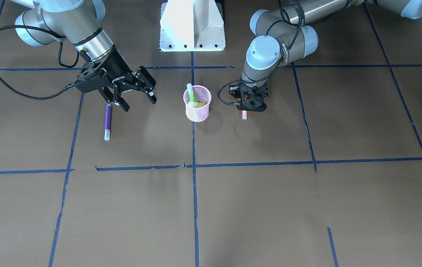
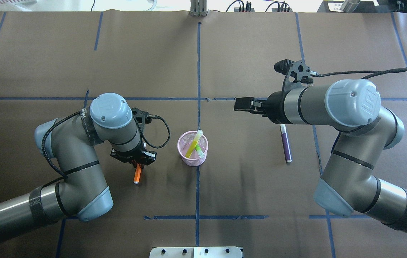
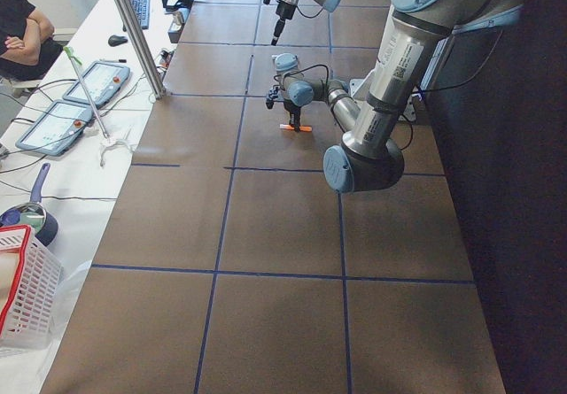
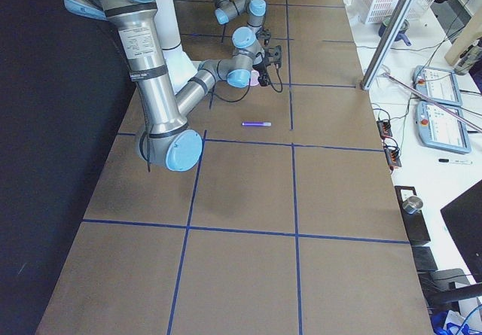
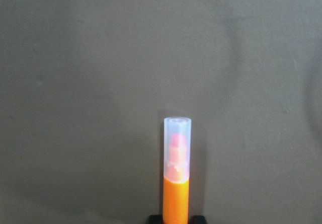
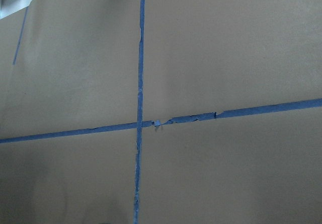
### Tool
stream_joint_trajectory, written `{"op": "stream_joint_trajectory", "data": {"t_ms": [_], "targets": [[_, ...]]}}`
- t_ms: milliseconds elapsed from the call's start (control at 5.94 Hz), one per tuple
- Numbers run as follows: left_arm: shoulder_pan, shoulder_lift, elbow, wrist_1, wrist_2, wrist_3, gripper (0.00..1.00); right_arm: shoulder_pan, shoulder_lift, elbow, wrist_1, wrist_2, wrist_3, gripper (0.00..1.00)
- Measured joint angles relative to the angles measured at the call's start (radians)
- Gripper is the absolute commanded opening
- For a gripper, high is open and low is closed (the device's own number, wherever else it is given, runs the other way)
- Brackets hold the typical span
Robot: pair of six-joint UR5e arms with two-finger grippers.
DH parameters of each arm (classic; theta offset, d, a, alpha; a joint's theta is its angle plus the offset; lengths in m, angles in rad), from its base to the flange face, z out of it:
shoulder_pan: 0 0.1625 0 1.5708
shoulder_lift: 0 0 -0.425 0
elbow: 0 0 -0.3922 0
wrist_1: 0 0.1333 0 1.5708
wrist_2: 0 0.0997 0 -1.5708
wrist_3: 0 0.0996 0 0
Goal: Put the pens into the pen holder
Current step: 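Lift the orange highlighter over the cup and drop it in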
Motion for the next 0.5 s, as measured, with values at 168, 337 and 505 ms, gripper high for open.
{"op": "stream_joint_trajectory", "data": {"t_ms": [168, 337, 505], "targets": [[-0.003, -0.008, -0.006, 0.002, 0.005, -0.009, 0.0, 0.006, -0.001, 0.003, 0.0, 0.001, 0.0, 0.99], [-0.019, -0.022, -0.043, 0.003, 0.036, -0.043, 0.0, 0.028, -0.011, 0.012, 0.0, 0.022, -0.001, 0.99], [-0.04, -0.035, -0.12, 0.004, 0.106, -0.104, 0.0, 0.066, -0.035, 0.025, 0.002, 0.075, -0.003, 0.99]]}}
